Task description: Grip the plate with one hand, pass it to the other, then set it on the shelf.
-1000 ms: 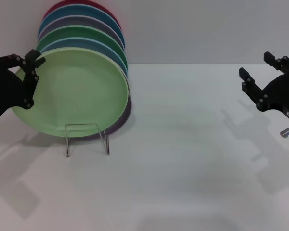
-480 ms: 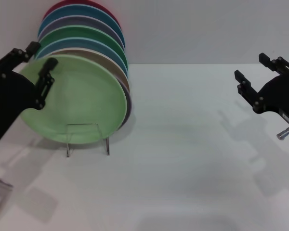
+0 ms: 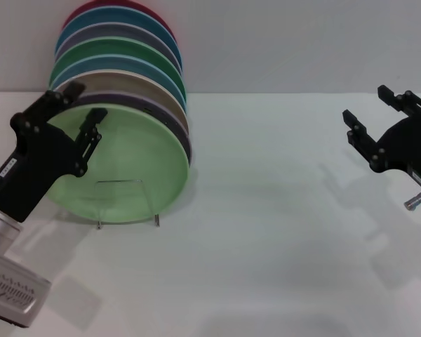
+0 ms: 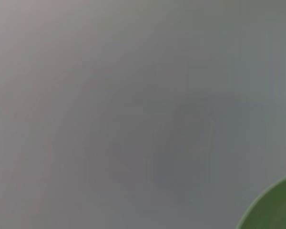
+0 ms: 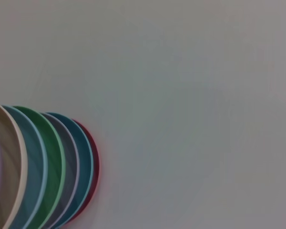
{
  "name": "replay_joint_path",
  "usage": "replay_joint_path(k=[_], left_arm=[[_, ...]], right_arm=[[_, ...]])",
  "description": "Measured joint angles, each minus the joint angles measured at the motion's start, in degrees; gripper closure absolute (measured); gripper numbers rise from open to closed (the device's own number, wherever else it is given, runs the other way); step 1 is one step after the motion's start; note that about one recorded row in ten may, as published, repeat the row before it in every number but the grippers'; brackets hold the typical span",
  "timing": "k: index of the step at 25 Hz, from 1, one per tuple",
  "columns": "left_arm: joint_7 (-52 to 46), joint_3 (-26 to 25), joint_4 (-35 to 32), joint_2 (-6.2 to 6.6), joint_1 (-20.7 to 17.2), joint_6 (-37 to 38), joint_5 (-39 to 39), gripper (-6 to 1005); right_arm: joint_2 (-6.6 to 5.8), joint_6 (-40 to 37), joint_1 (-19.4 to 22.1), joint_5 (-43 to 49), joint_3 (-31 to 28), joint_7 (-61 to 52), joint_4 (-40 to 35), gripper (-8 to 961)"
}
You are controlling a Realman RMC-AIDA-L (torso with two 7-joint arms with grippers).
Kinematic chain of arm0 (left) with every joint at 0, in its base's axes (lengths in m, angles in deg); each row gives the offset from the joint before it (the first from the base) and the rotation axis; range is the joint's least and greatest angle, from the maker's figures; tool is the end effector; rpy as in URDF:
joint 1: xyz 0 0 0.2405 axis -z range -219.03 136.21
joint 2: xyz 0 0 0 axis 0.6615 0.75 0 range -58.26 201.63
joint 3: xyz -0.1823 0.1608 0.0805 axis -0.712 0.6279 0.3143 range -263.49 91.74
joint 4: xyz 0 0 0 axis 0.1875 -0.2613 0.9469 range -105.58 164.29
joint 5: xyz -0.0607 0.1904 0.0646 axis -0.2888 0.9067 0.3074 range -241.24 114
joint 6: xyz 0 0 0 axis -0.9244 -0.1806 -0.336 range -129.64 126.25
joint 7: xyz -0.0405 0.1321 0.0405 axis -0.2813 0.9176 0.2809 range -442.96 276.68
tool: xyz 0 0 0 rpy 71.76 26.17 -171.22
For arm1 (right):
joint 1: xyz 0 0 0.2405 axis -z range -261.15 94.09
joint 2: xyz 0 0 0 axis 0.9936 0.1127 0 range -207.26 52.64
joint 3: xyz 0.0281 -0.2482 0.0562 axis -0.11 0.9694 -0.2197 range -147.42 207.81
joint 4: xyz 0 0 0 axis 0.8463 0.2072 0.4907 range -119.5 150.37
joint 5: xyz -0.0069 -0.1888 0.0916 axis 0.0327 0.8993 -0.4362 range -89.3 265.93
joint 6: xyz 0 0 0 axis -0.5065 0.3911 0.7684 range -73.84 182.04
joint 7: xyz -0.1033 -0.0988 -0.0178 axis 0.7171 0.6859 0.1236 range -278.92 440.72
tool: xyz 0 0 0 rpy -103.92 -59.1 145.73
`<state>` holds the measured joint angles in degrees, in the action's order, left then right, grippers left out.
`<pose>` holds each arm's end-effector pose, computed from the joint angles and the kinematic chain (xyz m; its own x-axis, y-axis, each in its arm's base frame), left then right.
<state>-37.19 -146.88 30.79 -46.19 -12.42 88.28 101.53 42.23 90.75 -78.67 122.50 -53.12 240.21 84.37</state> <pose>-0.2724 0.3158 -0.0091 0.7302 -0.6226 -0.2815 -0.3478 0.0159 -0.9374 0.2507 0.3013 0.0142 0.9074 0.1638 -0.3870 -0.3028 -0.3837 -0.8724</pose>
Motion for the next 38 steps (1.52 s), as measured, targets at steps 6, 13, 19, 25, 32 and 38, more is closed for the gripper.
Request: replay_joint_path(k=[6, 13, 19, 25, 32, 38], left_arm=[[0.82, 0.08, 1.19, -0.30, -1.89, -1.03, 0.05, 524], [2.80, 0.13, 4.74, -0.45, -5.74, -1.20, 0.11, 452], [3.15, 0.49, 6.10, -0.75, -7.80, -1.02, 0.33, 267], [3.17, -0.02, 7.39, -0.78, -9.34, -1.27, 0.01, 222], [3.18, -0.35, 7.52, -0.77, -11.09, -1.02, -0.07, 200], [3.18, -0.43, 8.36, -0.77, -13.36, -0.61, -0.09, 200]], right_arm=[[0.00, 0.00, 0.10, 0.00, -0.09, 0.09, -0.27, 345], [-0.07, -0.01, -0.34, 0.00, -0.57, 0.18, -1.53, 343], [-0.09, 0.00, -0.84, -0.17, -0.87, 0.70, -2.46, 341], [-0.08, -0.06, -1.66, -0.22, -0.88, 0.74, -3.25, 339], [-0.09, -0.06, -1.88, -0.40, -0.91, 0.74, -3.62, 336], [-0.07, -0.04, -1.88, -0.48, -1.33, 0.74, -3.91, 334]])
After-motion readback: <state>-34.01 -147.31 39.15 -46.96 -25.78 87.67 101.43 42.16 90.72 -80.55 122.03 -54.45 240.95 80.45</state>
